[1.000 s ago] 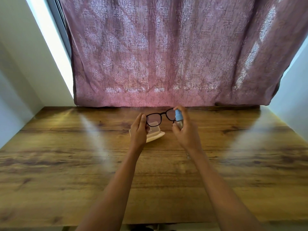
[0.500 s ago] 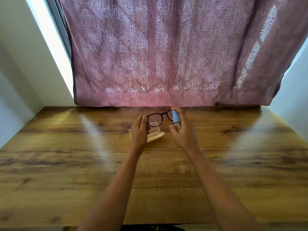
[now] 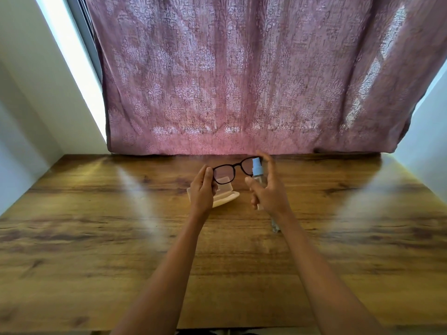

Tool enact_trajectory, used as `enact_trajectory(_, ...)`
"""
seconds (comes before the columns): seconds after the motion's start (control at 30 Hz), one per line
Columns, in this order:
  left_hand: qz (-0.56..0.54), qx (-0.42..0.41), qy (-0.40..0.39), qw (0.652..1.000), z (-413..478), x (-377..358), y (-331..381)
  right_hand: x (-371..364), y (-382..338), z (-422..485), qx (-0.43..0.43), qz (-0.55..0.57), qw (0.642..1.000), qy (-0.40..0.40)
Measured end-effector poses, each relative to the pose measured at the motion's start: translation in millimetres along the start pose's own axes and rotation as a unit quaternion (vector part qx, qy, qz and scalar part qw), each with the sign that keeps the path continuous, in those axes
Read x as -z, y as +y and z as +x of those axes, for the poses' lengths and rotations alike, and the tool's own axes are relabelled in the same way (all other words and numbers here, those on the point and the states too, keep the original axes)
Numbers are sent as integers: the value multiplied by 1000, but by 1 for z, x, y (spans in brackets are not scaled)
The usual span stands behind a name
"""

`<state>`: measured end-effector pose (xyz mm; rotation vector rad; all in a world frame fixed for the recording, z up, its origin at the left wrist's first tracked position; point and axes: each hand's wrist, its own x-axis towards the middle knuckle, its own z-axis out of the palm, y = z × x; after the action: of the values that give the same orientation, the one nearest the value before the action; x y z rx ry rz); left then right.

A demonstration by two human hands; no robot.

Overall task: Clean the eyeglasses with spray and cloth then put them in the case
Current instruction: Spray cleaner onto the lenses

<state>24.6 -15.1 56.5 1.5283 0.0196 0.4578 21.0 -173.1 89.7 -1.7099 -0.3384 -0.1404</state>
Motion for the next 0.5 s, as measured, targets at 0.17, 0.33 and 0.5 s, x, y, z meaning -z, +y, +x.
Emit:
enact_trajectory(0.17,3,11,6,1000,4,-3,-1,10,12,9,-50,47,996,63)
enact_trajectory(0.33,10,14,10,1000,9,-7,-5,23,28,16,-29,-57,993,100)
enact_trajectory(0.5,22,12,10,1000,17,-12,-11,35,64,27,-65,-160,974,149)
